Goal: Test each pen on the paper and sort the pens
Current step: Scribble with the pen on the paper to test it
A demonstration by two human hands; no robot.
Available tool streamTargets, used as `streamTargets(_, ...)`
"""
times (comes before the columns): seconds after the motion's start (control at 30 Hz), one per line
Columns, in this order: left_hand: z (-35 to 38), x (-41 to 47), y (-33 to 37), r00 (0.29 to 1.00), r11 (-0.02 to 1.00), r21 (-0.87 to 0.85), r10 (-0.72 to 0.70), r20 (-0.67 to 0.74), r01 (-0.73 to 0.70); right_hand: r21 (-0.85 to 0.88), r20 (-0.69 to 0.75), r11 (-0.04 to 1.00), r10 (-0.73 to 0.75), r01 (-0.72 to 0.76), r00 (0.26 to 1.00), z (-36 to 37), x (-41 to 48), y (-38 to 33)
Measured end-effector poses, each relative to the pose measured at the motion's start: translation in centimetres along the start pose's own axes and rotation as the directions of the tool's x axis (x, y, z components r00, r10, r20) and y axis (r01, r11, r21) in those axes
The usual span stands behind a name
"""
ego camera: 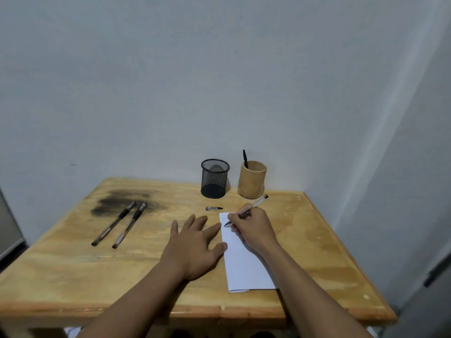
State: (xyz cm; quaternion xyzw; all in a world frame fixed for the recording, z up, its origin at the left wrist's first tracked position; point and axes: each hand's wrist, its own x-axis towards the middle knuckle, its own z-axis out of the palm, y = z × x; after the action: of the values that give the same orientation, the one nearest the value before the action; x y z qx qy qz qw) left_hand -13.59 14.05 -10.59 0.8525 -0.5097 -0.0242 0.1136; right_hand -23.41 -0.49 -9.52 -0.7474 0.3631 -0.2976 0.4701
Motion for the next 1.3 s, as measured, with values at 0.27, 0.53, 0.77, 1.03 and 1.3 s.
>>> streamTargets(0.27,0.24,0.09,-0.11,1.0,1.0,-0.012,-0.005,-0.005,0.005,-0.098,-0.028,0.995,-0.027,0.024,0.999,0.08,0.15,0.31)
streamTargets(0.53,0.34,0.07,-0.19,1.0,1.0,-0.017,-0.002,-0.014,0.002,-0.123,-0.008,0.992,-0.012,0.011,1.0,-0.02,0.06,0.43)
streamTargets(0.77,0.42,0.04,-0.33,1.0,1.0,-0.02,-0.008,-0.012,0.008,-0.151,-0.029,0.988,-0.01,0.005,1.0,-0.38,-0.32,0.4)
streamTargets(1.03,0.29,-0.02,-0.16,1.0,1.0,-0.021,-0.007,-0.011,0.007,-0.137,-0.052,0.99,0.006,-0.013,0.999,-0.51,-0.22,0.35)
streamTargets(1.3,0.16,-0.07,-0.07,1.0,1.0,-0.024,-0.012,-0.01,0.012,-0.145,-0.054,0.989,0.011,-0.019,0.998,-0.72,-0.23,0.18)
